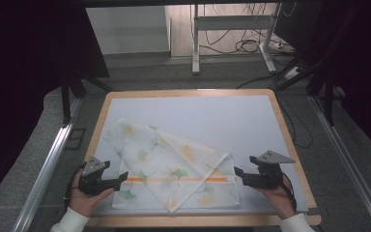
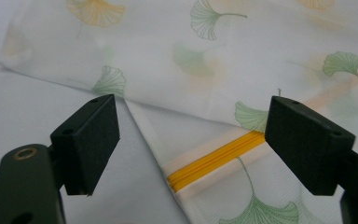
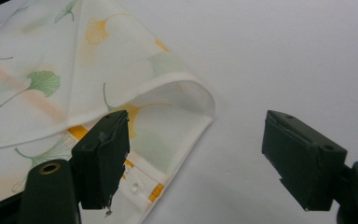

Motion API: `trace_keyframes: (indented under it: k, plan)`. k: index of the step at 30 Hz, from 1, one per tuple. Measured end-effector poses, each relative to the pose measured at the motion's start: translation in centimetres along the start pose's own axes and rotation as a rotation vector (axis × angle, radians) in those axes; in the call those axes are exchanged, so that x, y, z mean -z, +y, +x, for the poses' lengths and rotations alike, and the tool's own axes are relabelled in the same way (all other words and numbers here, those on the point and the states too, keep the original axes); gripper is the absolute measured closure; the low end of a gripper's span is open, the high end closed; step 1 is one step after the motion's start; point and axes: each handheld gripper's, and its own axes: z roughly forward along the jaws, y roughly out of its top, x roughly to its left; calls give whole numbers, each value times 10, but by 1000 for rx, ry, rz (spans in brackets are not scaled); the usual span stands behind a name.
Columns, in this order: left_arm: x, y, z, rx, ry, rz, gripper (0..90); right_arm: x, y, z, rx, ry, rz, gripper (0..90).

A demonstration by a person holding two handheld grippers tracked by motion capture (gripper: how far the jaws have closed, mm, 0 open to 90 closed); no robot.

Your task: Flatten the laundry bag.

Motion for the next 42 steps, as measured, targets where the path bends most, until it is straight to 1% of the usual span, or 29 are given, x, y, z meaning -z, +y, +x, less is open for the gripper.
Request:
trace_keyframes:
  k: [1,2,4,7,10,11,13,15,17,18,19,21,23,25,26,30,32,33,36,37,38,40,41,42]
  plan:
    - [2,0,0,1,3,-17,194,-2,1,-1,3,8,8,240]
    - [2,0,0,1,3,-17,193,-2,1,-1,3,8,8,240]
    - [3,-1,1,-4,24,-26,198,-3,1,-1,7,24,19,263]
    - [4,-2,1,-10,25,-47,200,-3,2,1,13,35,22,268]
    - [6,0,-4,-30,31,-80,198,-3,3,2,17,43,22,271]
    - [7,0,-7,-33,17,-92,201,-2,3,4,19,52,27,273]
    - [7,0,-8,-36,11,-89,206,-2,3,5,20,59,24,276]
    - [6,0,-9,-48,5,-72,221,-3,3,7,21,65,29,279]
    - [4,0,-9,-43,-1,-57,223,-4,3,9,32,70,36,279]
    - [2,0,-11,-41,-15,-43,227,-4,4,12,40,75,42,279]
    - [2,0,-11,-41,-15,-43,225,-4,4,12,40,75,42,279]
    - [1,0,-15,-55,-33,-37,216,-5,5,14,45,80,41,283]
    - [0,0,-19,-69,-33,-36,211,-4,6,17,47,86,43,289]
    - [1,0,-21,-80,-36,-39,212,-5,7,19,54,80,54,292]
    - [2,-1,-22,-79,-49,-41,217,-6,6,20,58,83,61,292]
    - [3,-3,-22,-90,-45,-43,220,-7,8,23,61,91,60,292]
    - [2,-3,-23,-87,-48,-41,222,-9,9,26,66,99,57,294]
    - [1,-3,-25,-81,-59,-37,224,-11,11,29,68,107,52,296]
    - [0,-3,-26,-83,-66,-29,225,-13,14,33,79,114,52,296]
    - [-2,-4,-28,-85,-66,-20,224,-17,15,37,88,125,48,297]
    - [-2,-4,-28,-85,-66,-20,224,-17,15,37,88,125,48,297]
    - [-4,-4,-28,-86,-66,-11,224,-21,17,42,94,133,56,295]
    - [-5,-4,-27,-84,-63,-9,227,-25,19,47,101,136,59,291]
    - [-5,-4,-27,-84,-63,-9,236,-25,19,47,101,136,59,291]
